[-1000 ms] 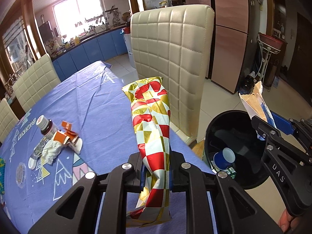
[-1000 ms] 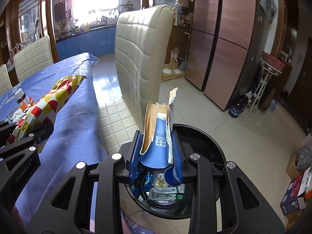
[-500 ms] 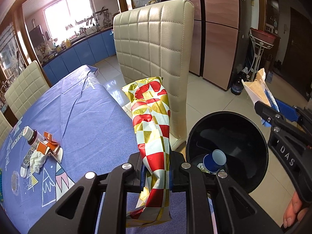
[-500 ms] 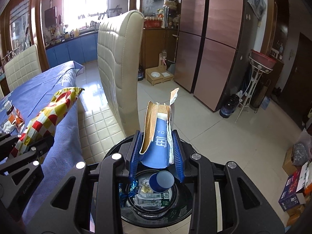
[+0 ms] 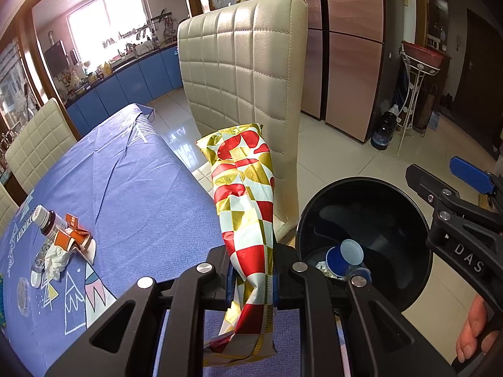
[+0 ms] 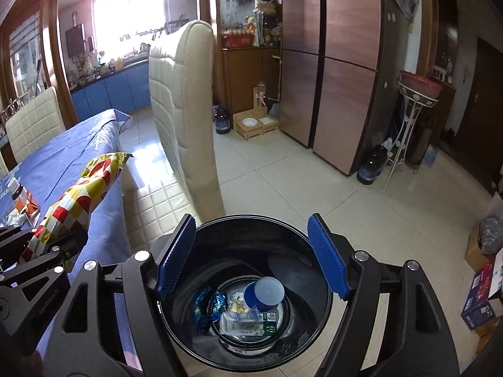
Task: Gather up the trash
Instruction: 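Open right tool over the bin to drop the blue paper cup, then lower left tool over the bin and release the red-checkered wrapper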
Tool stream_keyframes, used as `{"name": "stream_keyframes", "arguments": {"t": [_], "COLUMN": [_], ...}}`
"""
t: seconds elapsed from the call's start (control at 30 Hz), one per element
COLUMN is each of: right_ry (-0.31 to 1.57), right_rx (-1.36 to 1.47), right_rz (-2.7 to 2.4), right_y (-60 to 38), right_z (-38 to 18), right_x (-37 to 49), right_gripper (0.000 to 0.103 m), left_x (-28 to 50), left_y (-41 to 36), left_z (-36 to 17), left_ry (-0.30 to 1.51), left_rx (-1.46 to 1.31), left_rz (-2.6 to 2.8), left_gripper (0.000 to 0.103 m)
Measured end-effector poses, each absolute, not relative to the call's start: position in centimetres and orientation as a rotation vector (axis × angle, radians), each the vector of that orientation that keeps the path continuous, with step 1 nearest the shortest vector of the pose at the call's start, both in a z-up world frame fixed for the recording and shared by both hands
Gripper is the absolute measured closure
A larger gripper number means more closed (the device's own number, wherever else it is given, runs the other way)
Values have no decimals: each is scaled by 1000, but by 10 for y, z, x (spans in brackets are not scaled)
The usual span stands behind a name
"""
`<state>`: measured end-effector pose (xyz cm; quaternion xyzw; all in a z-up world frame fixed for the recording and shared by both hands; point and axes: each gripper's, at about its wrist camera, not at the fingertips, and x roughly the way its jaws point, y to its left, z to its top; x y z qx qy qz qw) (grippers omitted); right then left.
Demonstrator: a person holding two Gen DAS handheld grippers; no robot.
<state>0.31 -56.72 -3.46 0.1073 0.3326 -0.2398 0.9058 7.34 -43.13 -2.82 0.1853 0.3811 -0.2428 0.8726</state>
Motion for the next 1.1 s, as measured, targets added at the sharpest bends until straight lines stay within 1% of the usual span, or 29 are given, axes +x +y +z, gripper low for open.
{"name": "stream_keyframes", "arguments": {"t": [0.1,0.23,1.1], "right_ry": [685,680,670], "right_rx": [235,265,290], "right_rz": [-521,-538,-591], "right_y": [-574,-584,-620], "right_z": [-35,-37,-46], "right_x": [-3,-10,-35], "right_gripper": [28,25,24], "left_x": [71,65,43], "left_y": [-436,-444,-496], "left_z": [-29,-30,-35], "left_ry": [794,790,786], "left_rx": [394,404,440], "left_rz": [-522,-549,-648], "left_gripper": [87,87,87]}}
